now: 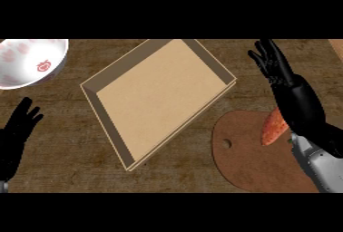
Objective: Pick the sweet potato from the cutting board and place it in the cardboard box
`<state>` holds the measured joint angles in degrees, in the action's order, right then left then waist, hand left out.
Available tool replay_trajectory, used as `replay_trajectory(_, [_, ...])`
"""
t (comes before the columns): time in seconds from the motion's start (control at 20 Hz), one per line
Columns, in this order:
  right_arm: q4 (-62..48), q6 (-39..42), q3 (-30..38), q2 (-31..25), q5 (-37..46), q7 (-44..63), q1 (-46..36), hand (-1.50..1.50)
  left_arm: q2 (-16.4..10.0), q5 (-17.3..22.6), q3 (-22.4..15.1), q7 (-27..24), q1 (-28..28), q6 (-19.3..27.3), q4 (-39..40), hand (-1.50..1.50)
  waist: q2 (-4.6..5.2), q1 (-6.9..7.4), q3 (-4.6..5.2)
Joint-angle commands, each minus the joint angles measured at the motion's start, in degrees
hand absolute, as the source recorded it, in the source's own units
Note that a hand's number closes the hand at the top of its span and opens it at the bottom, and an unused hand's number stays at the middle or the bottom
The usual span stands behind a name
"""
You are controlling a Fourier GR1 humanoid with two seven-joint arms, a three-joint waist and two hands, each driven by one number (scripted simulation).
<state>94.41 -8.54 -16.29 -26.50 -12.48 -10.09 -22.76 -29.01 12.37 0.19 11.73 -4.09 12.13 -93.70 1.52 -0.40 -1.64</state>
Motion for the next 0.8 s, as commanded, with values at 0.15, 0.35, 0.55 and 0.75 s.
replay_trajectory(0.15, [-2.63,-3.50,8.08,-0.90,-5.00,2.98,11.59,-1.50,-3.46,-9.09,0.60,-2.29,1.21,3.54,4.17,0.00,-1.46,-1.66,1.55])
replay_trajectory(0.35, [-8.85,-1.35,0.92,-21.19,18.88,4.68,13.36,-1.50,-4.81,-9.49,1.19,-3.43,0.59,3.01,5.40,0.00,-0.64,-2.85,3.02])
replay_trajectory(0.55, [-11.61,-10.07,5.16,-5.82,9.59,-8.58,26.36,-1.50,-3.86,-11.48,0.45,-5.25,5.18,2.45,12.19,0.00,-1.30,-2.25,1.54])
replay_trajectory(0.75, [-16.00,0.33,13.46,-7.91,0.34,-24.17,28.88,-1.50,-0.83,-13.79,-1.50,-7.49,6.04,3.23,14.54,0.00,-1.42,-0.83,1.56])
